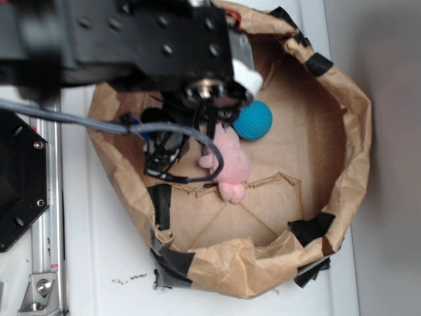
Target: Grab the black box.
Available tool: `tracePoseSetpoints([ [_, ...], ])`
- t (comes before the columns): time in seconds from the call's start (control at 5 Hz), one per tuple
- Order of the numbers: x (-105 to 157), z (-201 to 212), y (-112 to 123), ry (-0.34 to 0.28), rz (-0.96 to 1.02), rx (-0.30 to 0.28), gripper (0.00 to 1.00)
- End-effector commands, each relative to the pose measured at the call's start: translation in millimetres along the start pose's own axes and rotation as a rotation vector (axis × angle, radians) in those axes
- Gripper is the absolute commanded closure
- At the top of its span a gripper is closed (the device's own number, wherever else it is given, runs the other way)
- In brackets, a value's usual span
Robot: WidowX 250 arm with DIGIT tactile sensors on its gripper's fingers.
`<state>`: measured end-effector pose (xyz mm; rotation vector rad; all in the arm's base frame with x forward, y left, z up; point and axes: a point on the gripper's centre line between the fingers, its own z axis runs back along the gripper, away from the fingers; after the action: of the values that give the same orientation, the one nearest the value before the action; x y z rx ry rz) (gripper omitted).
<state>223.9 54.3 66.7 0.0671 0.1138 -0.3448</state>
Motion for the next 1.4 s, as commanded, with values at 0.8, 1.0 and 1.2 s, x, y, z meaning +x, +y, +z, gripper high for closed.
tracePoseSetpoints([
  [0.8, 16.4, -35.8, -22.1, 0.030, 0.000, -0.019, 1.00],
  [1.0, 19.7, 15.6, -12.3, -0.060, 0.074, 0.028, 1.00],
  [1.2, 23.6, 68.1, -2.4, -0.156, 0.150, 0.042, 1.00],
])
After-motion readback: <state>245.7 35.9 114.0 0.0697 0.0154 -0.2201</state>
